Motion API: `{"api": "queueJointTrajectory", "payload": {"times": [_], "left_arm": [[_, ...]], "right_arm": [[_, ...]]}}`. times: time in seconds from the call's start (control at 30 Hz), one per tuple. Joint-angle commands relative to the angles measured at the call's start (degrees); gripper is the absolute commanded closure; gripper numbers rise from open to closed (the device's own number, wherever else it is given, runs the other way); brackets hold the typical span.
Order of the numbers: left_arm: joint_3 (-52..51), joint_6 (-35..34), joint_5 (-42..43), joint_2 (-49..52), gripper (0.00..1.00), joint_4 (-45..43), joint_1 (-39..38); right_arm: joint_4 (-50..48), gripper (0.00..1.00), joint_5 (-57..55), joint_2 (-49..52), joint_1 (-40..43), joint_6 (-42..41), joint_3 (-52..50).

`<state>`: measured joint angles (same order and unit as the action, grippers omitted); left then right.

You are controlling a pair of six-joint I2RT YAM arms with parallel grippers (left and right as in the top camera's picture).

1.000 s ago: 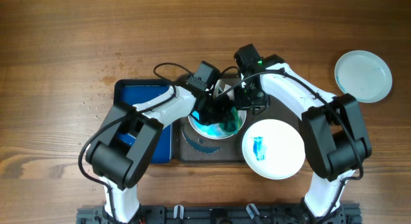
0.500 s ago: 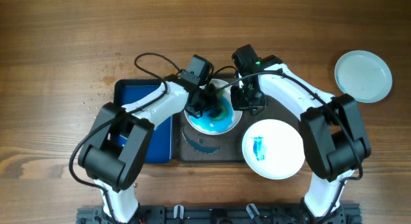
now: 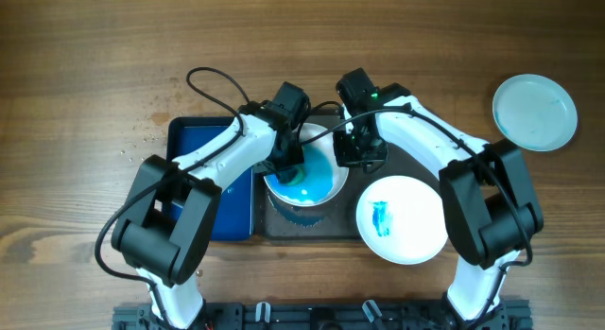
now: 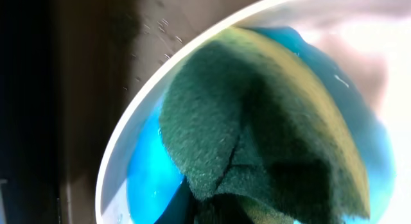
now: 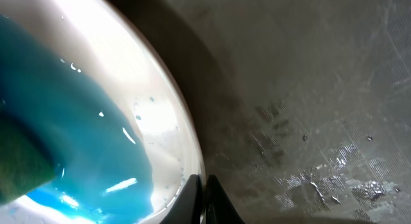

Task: Clean dirty plates on tray and stack at the side
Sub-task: 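Scrub the plate with the sponge while the right gripper holds the rim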

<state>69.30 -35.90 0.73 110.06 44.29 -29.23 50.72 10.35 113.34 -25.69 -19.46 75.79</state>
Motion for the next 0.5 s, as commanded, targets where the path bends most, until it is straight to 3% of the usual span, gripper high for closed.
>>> {"api": "queueJointTrajectory", "payload": {"times": [0.0, 0.1, 0.23, 0.47], "left_arm": [[-4.5, 13.1, 12.7, 4.1, 0.96, 2.8, -2.8], [-4.5, 16.7, 23.8, 4.1, 0.96, 0.9, -6.3], [-4.5, 15.9, 31.0, 4.1, 0.96, -4.0, -9.8], [-4.5, 8.3, 35.8, 4.1, 0.96, -14.3, -10.7]], "right_arm": [[0.8, 0.96, -4.6, -0.5, 1.0, 0.5, -0.4], [0.8, 0.96, -4.6, -0.5, 1.0, 0.5, -0.4], [0.8, 0.96, -4.6, -0.5, 1.0, 0.5, -0.4], [0.8, 0.95, -4.6, -0.5, 1.0, 0.5, -0.4]]}}
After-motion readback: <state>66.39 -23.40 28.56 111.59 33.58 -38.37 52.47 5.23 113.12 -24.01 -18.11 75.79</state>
